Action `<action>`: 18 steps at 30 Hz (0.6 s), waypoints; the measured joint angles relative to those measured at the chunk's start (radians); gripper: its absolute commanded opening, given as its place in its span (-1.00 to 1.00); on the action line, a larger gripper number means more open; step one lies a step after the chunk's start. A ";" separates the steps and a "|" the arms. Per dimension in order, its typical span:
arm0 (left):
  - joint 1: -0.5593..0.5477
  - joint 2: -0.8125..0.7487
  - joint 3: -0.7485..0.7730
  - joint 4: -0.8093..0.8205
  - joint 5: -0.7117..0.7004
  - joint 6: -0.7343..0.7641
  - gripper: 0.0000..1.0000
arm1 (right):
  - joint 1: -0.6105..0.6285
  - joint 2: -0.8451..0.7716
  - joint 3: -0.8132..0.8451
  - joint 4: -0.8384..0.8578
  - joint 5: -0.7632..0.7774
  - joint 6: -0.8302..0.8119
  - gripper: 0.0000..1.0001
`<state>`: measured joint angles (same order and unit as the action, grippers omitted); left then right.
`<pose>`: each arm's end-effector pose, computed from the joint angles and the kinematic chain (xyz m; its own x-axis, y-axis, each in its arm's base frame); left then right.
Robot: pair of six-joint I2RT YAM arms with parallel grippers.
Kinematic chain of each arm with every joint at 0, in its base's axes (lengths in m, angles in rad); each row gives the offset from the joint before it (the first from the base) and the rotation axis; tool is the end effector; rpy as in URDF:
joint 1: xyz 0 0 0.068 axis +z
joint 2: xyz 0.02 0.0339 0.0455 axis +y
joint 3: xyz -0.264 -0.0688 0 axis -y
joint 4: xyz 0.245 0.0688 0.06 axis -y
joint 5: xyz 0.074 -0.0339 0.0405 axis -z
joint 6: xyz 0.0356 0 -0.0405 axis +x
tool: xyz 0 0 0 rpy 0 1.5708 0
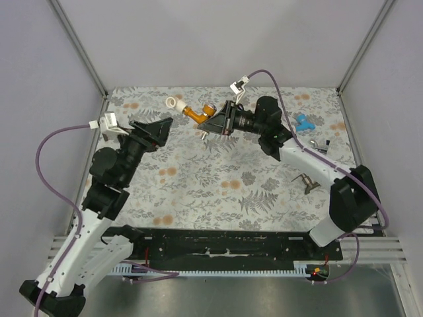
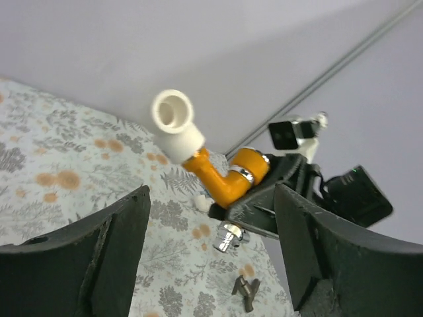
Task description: Install the water faucets
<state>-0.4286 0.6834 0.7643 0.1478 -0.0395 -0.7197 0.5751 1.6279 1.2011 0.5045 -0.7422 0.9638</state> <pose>0.1473 -0.0658 0.3846 -0.0956 -0.6805 -0.7265 0.4219 0.6334 -0.6487 0.3082 0.2284 0.3380 -0.7566 0.2310 -0.6118 -0.6047 0.1090 0.7890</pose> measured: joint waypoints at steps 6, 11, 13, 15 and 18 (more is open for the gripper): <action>0.001 0.052 0.191 -0.332 -0.143 -0.108 0.72 | 0.002 -0.156 0.000 -0.274 0.129 -0.364 -1.00; 0.001 0.156 0.306 -0.459 -0.139 -0.176 0.75 | 0.029 -0.212 0.000 -0.416 0.237 -0.596 -1.00; 0.001 0.208 0.335 -0.465 -0.119 -0.205 0.76 | 0.048 -0.223 0.000 -0.451 0.273 -0.664 -1.00; 0.001 0.254 0.347 -0.464 -0.099 -0.230 0.77 | 0.068 -0.232 0.000 -0.475 0.302 -0.716 -1.00; 0.001 0.318 0.350 -0.463 -0.057 -0.268 0.77 | 0.093 -0.243 0.000 -0.492 0.336 -0.773 -1.00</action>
<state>-0.4278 1.0016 1.1145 -0.3149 -0.0967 -0.9878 0.6678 1.3849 1.2011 0.0120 -0.4065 0.1905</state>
